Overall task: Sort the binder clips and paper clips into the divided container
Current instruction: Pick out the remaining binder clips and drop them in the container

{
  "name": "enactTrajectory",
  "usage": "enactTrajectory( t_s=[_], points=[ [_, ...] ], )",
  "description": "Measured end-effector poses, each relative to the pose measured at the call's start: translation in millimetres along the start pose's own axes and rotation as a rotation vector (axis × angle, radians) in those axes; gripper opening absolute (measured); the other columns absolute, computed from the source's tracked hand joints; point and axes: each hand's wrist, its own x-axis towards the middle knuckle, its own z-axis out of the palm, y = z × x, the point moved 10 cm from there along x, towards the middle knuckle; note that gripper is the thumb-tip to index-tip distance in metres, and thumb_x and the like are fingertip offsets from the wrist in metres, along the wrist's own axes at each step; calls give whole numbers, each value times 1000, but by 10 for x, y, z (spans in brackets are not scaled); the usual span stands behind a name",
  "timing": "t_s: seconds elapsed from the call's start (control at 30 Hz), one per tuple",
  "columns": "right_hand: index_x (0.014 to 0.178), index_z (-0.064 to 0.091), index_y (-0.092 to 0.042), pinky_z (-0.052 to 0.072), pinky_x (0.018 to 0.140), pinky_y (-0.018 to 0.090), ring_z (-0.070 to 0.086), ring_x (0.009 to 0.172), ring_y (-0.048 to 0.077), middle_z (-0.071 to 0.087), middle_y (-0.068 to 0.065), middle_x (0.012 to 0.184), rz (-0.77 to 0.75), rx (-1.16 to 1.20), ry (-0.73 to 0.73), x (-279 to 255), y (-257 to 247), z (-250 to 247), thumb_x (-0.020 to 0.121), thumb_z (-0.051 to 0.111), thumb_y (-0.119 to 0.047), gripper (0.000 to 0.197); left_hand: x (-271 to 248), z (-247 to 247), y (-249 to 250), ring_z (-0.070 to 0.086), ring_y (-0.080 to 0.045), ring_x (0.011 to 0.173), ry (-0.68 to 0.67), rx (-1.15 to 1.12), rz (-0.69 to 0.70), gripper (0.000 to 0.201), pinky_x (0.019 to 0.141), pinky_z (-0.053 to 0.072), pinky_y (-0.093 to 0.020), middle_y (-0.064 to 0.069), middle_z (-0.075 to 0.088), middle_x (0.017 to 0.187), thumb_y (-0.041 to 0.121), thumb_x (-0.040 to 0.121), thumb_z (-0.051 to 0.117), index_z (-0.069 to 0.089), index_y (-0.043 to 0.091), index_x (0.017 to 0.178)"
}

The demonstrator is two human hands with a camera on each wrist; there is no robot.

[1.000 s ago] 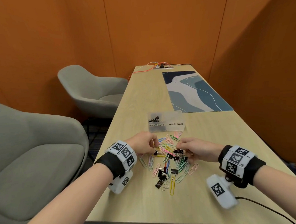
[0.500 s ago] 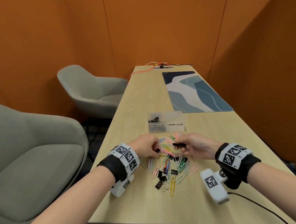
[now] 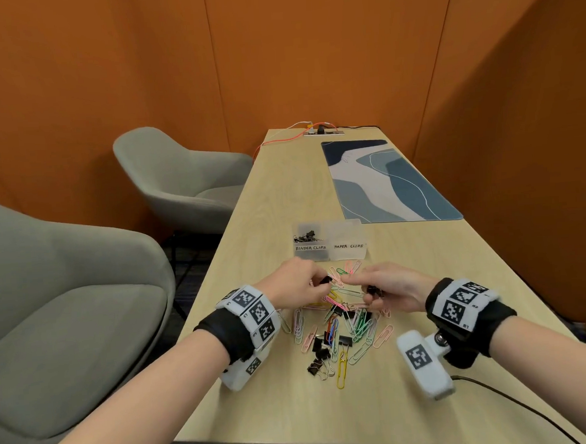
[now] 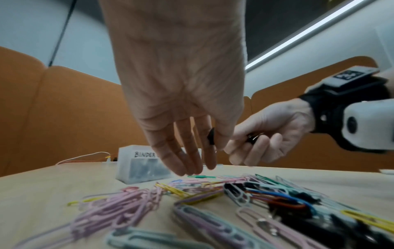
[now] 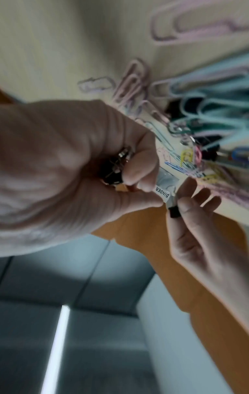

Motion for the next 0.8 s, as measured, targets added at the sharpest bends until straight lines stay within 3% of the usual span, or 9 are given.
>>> enactTrajectory(
  t_s=[0.1,0.17,0.27,0.37,0.47,0.63,0.73,0.8],
  points=[
    [72,44,-14,28,33,17,37,37,9,38,3,55,-142,-329,44,-95,-153,-50,83,71,-24,31,23,74,115,63,-23,76,-29,-90,73,25,71,48,-33,-4,73,84,31,90,57,74,13,95],
    [81,52,-13,30,34,18,38,40,11,42,2,58,-233,-591,54,-166,-235,-18,84,68,-23,20,31,149,159,62,-23,77,-82,-120,92,24,74,50,-35,-4,72,83,31,90,59,74,13,96],
    [80,54,-19,34,45,17,41,51,7,45,-4,62,-310,-926,53,-199,-249,84,86,64,-21,11,24,244,158,59,-15,76,-150,-164,80,22,81,51,-34,3,69,80,31,91,58,73,17,98],
    [78,51,-21,33,54,21,43,61,11,45,-6,66,-340,-1043,93,-179,-221,138,88,57,-18,12,26,260,132,62,-17,80,-153,-135,67,21,80,50,-32,3,69,82,32,92,56,71,20,98],
    [74,46,-20,38,61,29,48,70,19,52,1,75,-294,-959,121,-122,-175,93,89,48,-15,16,28,223,41,56,-18,73,-114,-78,41,22,72,45,-29,3,63,77,32,95,52,67,16,91],
    [96,55,-9,31,39,20,38,48,14,44,3,67,-175,-681,156,-49,-134,-109,93,46,-17,12,40,66,-176,47,-11,56,-13,-81,-49,30,53,34,-23,4,58,67,35,96,51,67,12,85],
    [82,53,-12,24,37,17,31,43,13,37,1,58,-116,-528,194,15,-211,-242,90,50,-14,9,96,-130,-222,37,-12,47,76,-82,-90,36,51,29,-27,3,45,55,30,97,51,52,14,65],
    [77,54,-12,23,36,16,30,45,12,42,1,60,-100,-363,214,69,-347,-320,89,50,-11,12,185,-325,-282,36,-14,47,147,-87,-150,34,55,28,-28,0,41,53,25,97,51,52,9,67]
  ],
)
